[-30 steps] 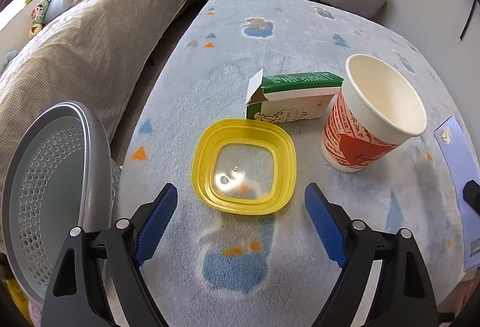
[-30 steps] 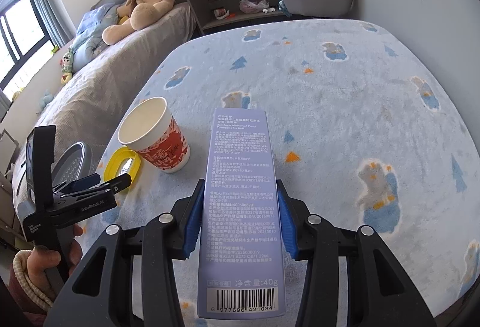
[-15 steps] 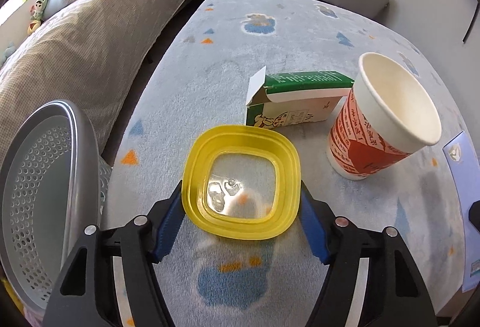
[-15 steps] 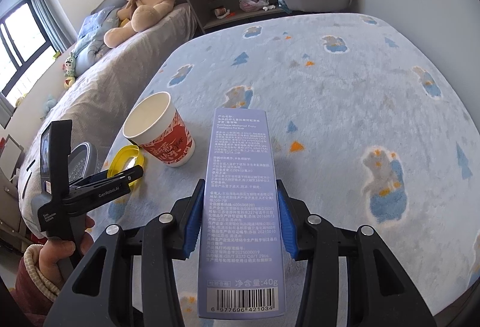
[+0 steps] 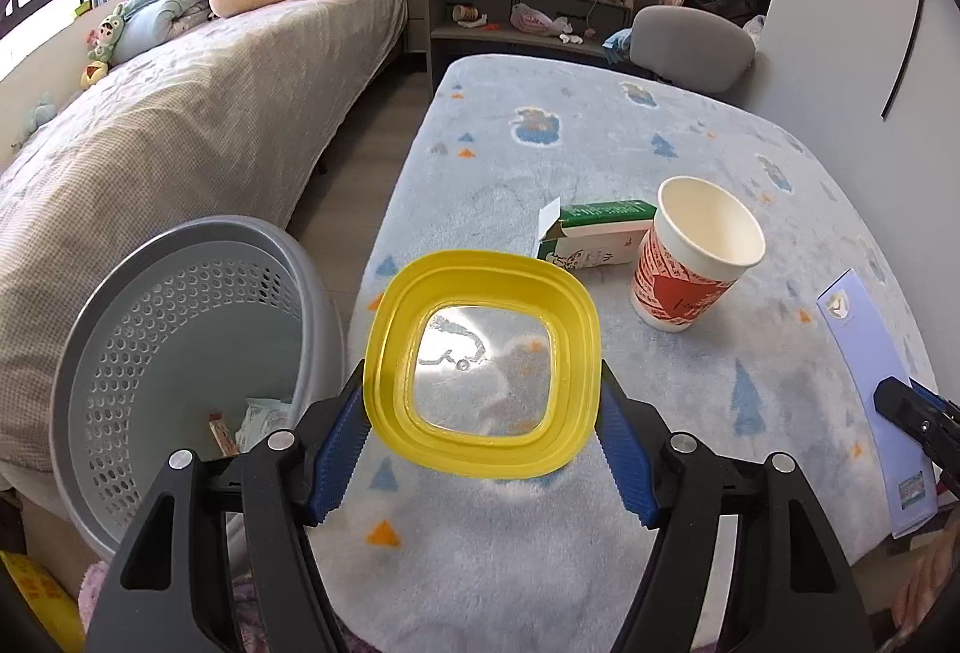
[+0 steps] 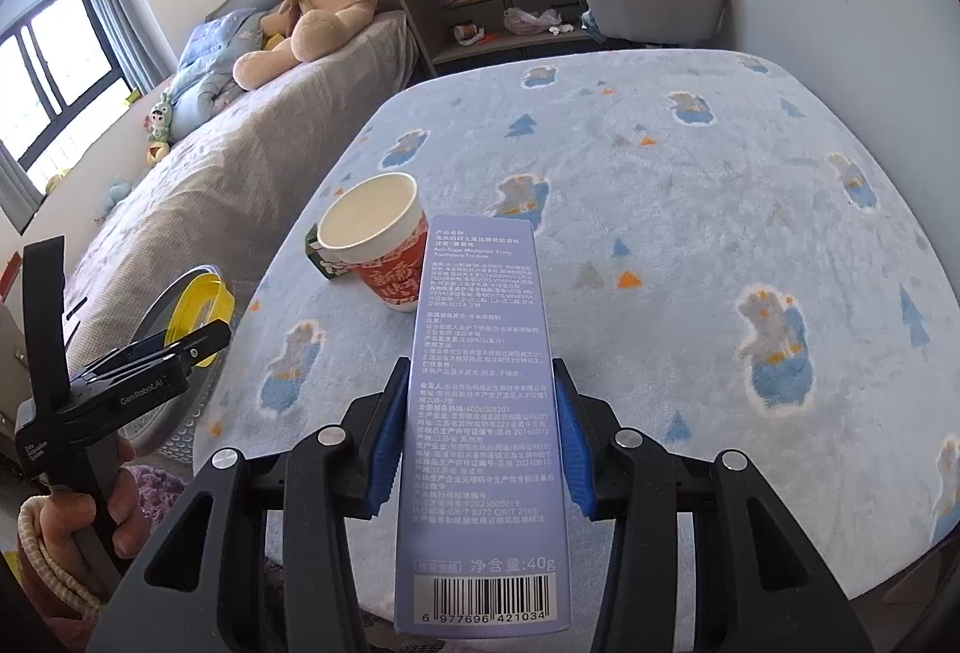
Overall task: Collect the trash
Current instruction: 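Carry the yellow lid and lavender box over the grey basket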
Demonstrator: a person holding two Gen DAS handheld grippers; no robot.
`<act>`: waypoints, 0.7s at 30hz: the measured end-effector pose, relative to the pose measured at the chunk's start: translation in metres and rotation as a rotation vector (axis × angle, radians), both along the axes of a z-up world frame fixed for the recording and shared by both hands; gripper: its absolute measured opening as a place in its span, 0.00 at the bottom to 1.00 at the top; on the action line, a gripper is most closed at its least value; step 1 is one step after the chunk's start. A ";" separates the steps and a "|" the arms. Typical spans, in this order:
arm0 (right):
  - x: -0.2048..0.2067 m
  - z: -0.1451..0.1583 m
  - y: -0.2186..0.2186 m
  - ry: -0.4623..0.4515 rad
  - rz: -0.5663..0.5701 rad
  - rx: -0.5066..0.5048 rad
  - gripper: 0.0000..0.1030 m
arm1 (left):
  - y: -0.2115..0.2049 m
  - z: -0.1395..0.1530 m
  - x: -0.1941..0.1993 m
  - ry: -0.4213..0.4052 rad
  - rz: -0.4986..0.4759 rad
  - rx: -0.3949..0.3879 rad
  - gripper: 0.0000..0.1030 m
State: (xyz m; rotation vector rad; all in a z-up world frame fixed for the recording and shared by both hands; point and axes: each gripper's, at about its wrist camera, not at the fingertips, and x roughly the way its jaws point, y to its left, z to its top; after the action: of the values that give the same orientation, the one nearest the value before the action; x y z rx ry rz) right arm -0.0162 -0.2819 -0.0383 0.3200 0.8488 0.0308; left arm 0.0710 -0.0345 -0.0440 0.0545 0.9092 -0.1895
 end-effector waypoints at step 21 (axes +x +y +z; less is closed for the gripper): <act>0.045 0.025 0.163 -0.051 0.299 0.032 0.42 | 0.144 0.032 -0.039 -0.087 0.179 -0.022 0.66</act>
State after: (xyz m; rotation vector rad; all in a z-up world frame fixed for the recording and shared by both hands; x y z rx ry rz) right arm 0.0286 -0.1188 -0.0130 0.2188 0.8407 0.3297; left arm 0.0316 0.1090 -0.0123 -0.0385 0.8207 -0.0303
